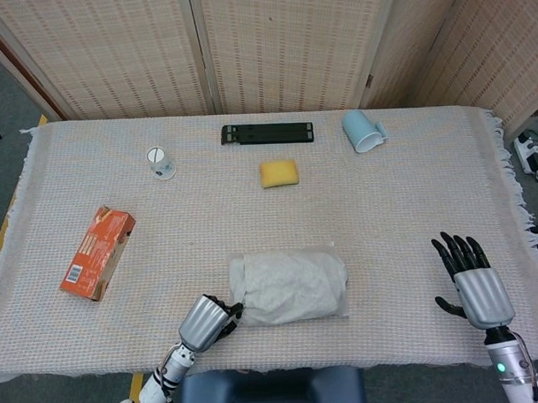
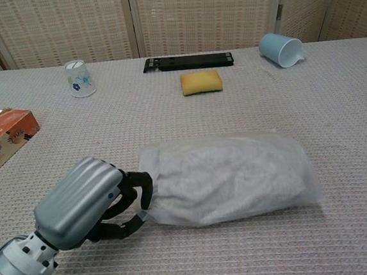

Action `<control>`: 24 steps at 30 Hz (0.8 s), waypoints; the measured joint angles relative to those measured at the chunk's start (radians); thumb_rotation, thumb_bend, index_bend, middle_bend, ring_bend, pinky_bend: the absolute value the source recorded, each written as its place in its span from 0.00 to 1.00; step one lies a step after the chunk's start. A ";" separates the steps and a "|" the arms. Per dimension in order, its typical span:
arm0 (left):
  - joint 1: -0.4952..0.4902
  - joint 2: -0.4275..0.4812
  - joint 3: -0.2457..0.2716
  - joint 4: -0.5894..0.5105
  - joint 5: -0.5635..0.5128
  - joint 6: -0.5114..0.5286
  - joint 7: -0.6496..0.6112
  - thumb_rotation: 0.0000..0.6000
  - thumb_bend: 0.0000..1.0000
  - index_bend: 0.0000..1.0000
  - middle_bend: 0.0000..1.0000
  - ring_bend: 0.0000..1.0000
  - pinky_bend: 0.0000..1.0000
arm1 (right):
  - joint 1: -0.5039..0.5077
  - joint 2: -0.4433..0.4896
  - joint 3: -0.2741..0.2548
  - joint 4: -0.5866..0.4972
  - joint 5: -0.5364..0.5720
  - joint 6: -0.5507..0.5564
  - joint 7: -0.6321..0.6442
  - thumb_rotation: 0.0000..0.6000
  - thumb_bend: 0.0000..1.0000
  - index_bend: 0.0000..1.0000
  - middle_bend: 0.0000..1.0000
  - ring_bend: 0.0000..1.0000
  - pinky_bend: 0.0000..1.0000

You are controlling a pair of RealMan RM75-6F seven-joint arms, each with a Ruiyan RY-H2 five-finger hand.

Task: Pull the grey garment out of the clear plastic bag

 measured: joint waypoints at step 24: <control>-0.020 0.031 0.008 -0.059 -0.014 0.009 0.036 1.00 0.56 0.73 1.00 1.00 1.00 | 0.215 -0.312 -0.001 0.319 -0.037 -0.218 0.343 1.00 0.29 0.33 0.00 0.00 0.00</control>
